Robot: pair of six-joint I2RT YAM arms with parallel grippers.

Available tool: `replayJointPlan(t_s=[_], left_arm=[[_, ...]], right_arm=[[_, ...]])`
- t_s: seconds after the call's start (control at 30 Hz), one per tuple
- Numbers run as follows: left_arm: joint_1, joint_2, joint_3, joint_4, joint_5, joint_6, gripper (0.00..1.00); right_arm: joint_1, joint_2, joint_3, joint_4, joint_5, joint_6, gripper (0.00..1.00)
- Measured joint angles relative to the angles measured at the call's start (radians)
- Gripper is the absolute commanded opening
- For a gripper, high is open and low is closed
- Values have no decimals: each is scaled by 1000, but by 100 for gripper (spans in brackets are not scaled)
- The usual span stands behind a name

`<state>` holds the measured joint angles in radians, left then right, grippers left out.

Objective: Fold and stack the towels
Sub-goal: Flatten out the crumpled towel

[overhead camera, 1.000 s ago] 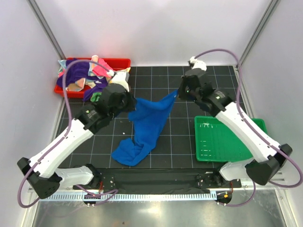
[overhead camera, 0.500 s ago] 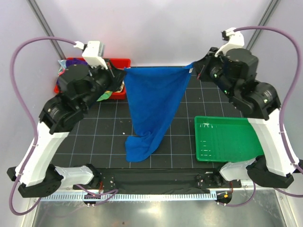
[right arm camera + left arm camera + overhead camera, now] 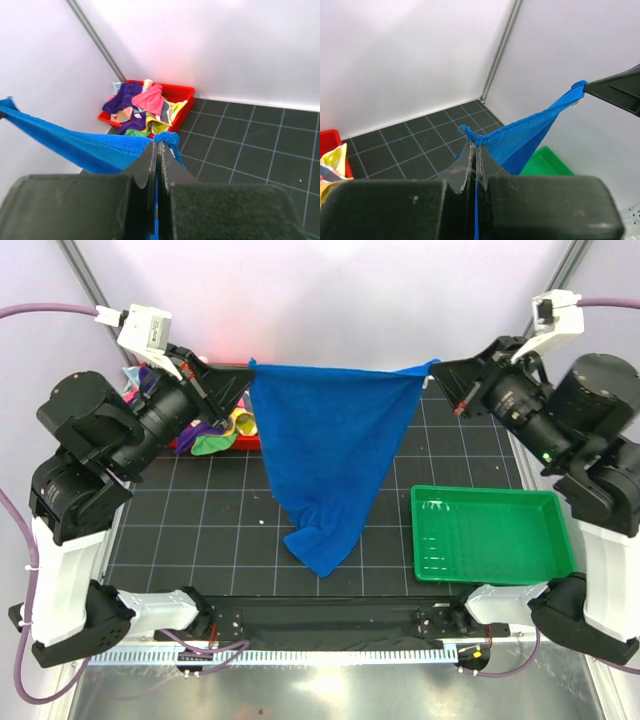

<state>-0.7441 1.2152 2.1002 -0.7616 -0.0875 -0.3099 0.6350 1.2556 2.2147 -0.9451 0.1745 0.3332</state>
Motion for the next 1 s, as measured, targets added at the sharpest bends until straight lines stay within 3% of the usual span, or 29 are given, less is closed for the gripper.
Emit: replayJointPlan(t_s=[0.57, 1.0], left_arm=[[-1, -46, 104, 27, 202, 1, 0], [-2, -26, 159, 76, 258, -5, 0]], right_arm=[[0, -93, 49, 64, -157, -18, 1], [0, -129, 53, 108, -227, -22, 1]])
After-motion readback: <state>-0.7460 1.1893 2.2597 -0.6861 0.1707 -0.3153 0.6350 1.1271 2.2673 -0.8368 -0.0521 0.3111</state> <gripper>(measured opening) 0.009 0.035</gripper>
